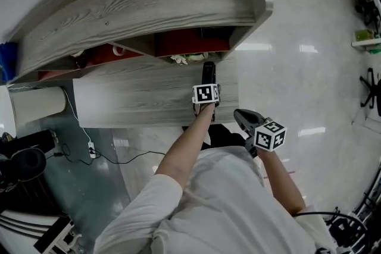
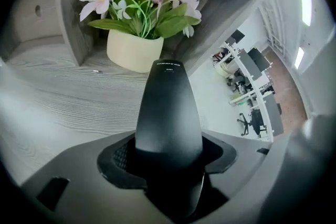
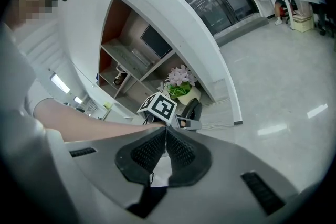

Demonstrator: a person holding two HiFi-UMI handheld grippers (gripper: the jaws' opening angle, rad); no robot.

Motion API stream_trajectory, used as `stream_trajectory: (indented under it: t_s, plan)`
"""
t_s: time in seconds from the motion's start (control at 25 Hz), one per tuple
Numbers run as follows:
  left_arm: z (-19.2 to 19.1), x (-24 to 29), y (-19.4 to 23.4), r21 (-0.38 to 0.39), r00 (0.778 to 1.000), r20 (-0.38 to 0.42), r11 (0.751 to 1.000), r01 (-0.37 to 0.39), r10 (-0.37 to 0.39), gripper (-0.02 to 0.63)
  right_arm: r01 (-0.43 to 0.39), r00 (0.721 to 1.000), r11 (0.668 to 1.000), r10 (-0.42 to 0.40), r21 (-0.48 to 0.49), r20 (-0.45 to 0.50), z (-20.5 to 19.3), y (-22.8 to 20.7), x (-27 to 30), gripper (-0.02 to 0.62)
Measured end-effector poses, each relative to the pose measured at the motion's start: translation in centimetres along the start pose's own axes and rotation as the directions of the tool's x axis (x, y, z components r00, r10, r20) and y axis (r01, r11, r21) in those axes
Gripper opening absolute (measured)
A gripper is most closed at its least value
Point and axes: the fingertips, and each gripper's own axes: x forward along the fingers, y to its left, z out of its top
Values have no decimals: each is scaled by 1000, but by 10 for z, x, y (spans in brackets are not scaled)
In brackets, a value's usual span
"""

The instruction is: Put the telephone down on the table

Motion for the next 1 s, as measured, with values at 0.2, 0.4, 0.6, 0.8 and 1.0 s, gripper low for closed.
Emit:
stream_trajectory:
  t_s: [0.2, 0.4, 0.6, 0.8, 1.0]
  plan:
    - [9, 18, 0, 76, 991, 5, 988, -135, 135, 296, 24, 1000, 999, -25, 32, 3, -1, -13, -5, 17]
    - [5, 33, -16, 96, 991, -1, 987, -130, 130, 296, 39, 999, 998, -40, 47, 7, 0, -21, -9, 18]
    - [2, 36, -15, 124, 984, 15, 976, -180, 180, 296, 50, 999, 998, -50, 44, -4, -2, -29, -10, 18]
    - [4, 40, -14, 137, 974, 53, 965, -225, 220, 296, 40, 996, 999, -38, 25, -79, -16, -40, 1, 17]
    - [0, 41, -18, 155, 976, 64, 964, -217, 209, 298, 31, 993, 999, -30, 9, -118, -22, -41, 8, 18]
